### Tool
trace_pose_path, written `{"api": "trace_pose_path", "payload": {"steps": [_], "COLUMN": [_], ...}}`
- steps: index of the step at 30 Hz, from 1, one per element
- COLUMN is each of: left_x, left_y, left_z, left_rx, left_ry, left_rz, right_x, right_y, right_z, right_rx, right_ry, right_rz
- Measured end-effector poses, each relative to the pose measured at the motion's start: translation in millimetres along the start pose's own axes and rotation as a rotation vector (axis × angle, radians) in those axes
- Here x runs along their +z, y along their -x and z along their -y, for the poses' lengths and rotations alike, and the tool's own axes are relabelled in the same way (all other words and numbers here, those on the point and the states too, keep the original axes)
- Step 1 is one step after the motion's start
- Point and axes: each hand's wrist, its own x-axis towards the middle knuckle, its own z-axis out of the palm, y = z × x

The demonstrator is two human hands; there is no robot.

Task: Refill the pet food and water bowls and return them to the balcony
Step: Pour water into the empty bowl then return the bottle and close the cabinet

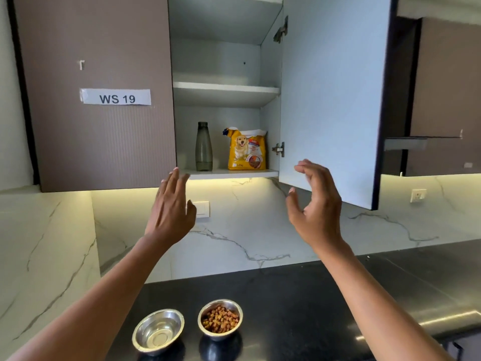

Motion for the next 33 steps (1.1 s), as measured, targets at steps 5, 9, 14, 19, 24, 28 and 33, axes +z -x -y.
{"api": "trace_pose_path", "payload": {"steps": [5,9,14,19,24,28,33], "left_x": [2,10,17,15,-1,-17,-23], "left_y": [-7,-4,1,5,8,3,-13], "left_z": [-29,-57,-71,-70,-55,-21,32], "left_rx": [-0.036,-0.052,-0.077,-0.128,-0.126,-0.179,-0.142], "left_ry": [0.000,-0.006,-0.025,-0.077,-0.175,-0.236,-0.311], "left_rz": [-0.025,-0.032,-0.032,-0.019,-0.012,-0.020,-0.002], "right_x": [-39,-52,-57,-48,-9,42,128], "right_y": [-24,-22,-15,-6,5,13,17], "right_z": [-40,-81,-91,-82,-58,-34,-1], "right_rx": [0.112,0.377,0.408,0.245,0.106,-0.012,-0.064], "right_ry": [0.292,0.420,0.323,0.151,0.012,-0.003,0.053], "right_rz": [-0.134,-0.083,-0.134,-0.075,0.048,0.130,0.234]}}
